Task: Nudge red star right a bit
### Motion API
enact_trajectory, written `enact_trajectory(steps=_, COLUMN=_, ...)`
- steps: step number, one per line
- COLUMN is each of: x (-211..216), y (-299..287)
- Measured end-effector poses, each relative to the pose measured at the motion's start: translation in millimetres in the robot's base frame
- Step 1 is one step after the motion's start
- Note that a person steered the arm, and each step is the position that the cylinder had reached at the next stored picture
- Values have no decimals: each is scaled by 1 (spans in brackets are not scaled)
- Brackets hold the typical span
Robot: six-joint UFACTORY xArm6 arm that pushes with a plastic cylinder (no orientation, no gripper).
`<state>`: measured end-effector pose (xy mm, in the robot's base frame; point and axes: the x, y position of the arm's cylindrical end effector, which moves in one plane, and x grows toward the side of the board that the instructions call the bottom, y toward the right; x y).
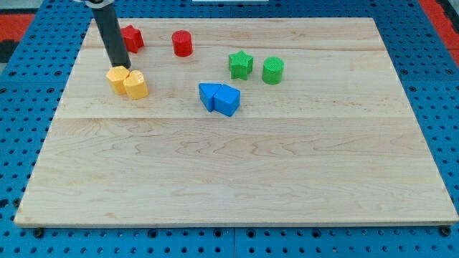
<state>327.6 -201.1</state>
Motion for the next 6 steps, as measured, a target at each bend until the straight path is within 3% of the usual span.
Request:
enact_trajectory(steps=2, x=-56, y=-78)
enact_trajectory(steps=3, x=-65, y=-62)
enact_trajectory(steps=4, x=-61, y=-11)
enact_trajectory(steps=6, x=-14, y=56)
